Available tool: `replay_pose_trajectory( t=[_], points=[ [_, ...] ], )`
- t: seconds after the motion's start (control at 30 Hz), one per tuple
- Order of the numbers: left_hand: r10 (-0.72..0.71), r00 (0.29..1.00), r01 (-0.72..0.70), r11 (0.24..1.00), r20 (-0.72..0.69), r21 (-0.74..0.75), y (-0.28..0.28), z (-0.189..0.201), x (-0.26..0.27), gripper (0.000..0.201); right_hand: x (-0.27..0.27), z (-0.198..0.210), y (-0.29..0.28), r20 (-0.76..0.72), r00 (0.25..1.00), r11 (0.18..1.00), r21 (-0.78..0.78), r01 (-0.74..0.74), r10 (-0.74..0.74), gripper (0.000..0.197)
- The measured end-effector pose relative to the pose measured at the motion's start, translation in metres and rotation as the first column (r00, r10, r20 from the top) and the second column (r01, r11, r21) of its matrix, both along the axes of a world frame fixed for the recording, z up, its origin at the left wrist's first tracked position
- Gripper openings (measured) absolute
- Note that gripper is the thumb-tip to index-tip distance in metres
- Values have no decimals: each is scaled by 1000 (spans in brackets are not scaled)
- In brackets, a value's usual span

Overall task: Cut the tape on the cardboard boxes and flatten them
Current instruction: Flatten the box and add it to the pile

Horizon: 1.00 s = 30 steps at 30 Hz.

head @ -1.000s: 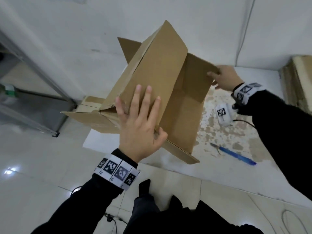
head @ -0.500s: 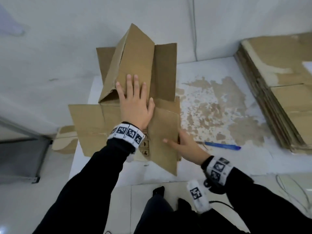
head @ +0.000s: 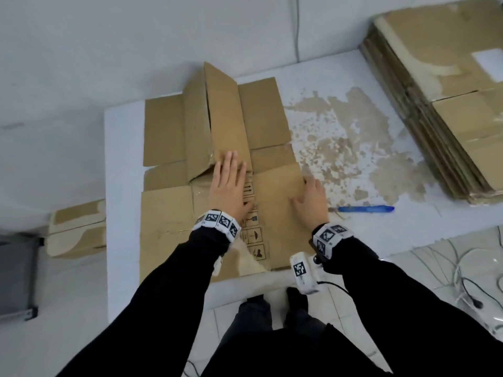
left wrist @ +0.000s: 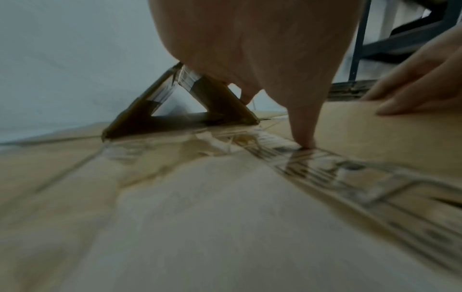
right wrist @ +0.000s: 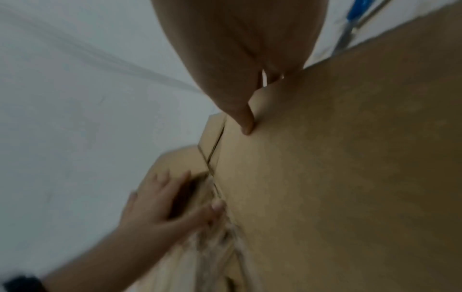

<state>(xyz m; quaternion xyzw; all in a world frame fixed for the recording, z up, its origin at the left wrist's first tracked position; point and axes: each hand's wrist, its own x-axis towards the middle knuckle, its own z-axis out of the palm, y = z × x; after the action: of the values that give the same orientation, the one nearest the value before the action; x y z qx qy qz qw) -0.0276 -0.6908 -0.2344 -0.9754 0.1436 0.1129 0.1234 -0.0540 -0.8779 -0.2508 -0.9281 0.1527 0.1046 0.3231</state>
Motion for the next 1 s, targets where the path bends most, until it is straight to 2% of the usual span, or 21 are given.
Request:
replay_pose_trajectory(
  t=[0.07,0.1,0.17,0.2,0.23,0.33,0.4,0.47,0.53,0.6,0.67,0.8,1.0],
  points=[
    [-6,997,-4,989,-73,-145,5,-13,-21,86,-9,0,22,4,968,932,-270,-240,250,71],
    [-12,989,-19,977,-146,-212,11,-20,-32,80,-14,-4,38,-43,912,864,-304,-400,407,70],
    [-1,948,-87,961,-318,-262,32,-29,-49,74,-26,-15,70,-118,752,724,-209,-657,648,61],
    [9,919,-120,959,-394,-257,48,-30,-53,76,-30,-20,77,-137,705,683,-175,-709,696,62],
    [25,889,-158,954,-456,-255,65,-27,-55,81,-33,-25,76,-149,704,684,-169,-710,694,63],
    [108,833,-277,930,-543,-240,128,-20,-58,91,-34,-30,43,-168,829,800,-218,-558,533,58],
    [111,856,-269,930,-506,-250,158,-12,-61,92,-36,-23,23,-165,906,868,-262,-421,390,58],
    [94,924,-226,916,-371,-332,160,-1,-55,86,-27,-12,31,-117,936,895,-274,-352,333,57],
    [90,972,-172,904,-219,-392,138,10,-33,63,-3,-5,66,-60,891,856,-258,-449,450,54],
    [68,986,-126,904,-154,-408,109,14,2,59,31,-4,105,-7,813,794,-210,-571,582,52],
    [89,978,-156,911,-188,-382,87,9,44,60,72,-7,132,-59,777,753,-212,-623,626,54],
    [94,937,-214,915,-338,-341,79,-13,114,58,143,-9,150,-192,761,722,-239,-649,620,59],
    [101,938,-230,898,-332,-375,91,-44,138,62,165,-30,144,-230,744,703,-243,-668,628,56]
  ],
)
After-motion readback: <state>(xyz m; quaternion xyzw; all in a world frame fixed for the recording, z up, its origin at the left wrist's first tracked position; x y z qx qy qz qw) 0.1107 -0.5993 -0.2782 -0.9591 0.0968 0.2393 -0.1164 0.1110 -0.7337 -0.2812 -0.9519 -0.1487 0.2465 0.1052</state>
